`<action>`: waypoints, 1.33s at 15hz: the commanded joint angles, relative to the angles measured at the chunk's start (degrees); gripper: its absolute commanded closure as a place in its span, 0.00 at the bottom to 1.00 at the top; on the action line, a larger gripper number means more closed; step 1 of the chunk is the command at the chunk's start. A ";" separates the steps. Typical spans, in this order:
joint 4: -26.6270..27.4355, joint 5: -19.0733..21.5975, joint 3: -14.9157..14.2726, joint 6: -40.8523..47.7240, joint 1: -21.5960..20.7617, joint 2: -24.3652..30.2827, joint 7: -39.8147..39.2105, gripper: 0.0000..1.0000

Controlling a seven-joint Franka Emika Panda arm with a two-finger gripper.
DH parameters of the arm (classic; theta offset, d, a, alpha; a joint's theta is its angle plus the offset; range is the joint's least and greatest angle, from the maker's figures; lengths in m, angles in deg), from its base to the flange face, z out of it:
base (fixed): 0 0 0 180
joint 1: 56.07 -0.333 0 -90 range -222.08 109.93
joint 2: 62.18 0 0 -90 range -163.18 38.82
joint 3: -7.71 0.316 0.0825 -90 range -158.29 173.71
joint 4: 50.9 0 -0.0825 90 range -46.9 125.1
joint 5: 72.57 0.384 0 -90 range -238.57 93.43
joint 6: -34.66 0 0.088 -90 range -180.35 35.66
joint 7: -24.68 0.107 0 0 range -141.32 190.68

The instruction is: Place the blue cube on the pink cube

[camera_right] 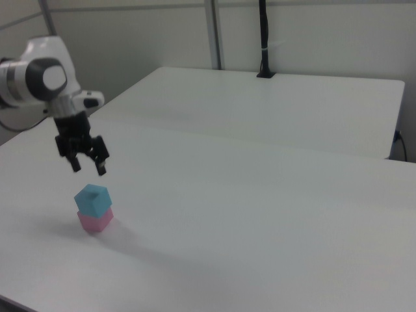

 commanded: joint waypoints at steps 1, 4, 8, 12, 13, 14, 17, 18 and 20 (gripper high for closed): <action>-8.96 -0.02 -5.82 5.47 0.87 0.41 0.07 0.00; -16.34 1.91 -12.67 7.41 0.79 0.15 -4.84 0.00; -21.28 2.36 -18.39 9.08 1.05 0.32 -12.12 0.00; -22.34 2.36 -19.81 9.09 1.05 0.15 -15.75 0.00; -22.34 2.36 -19.81 9.09 0.96 0.15 -15.58 0.00; -22.08 2.36 -19.72 9.43 0.87 0.23 -15.66 0.00; -21.99 2.27 -19.72 10.05 0.70 0.15 -15.58 0.00; -21.99 2.27 -19.72 10.75 0.78 0.32 -15.66 0.00; -22.25 2.18 -19.72 12.60 0.52 0.15 -15.93 0.00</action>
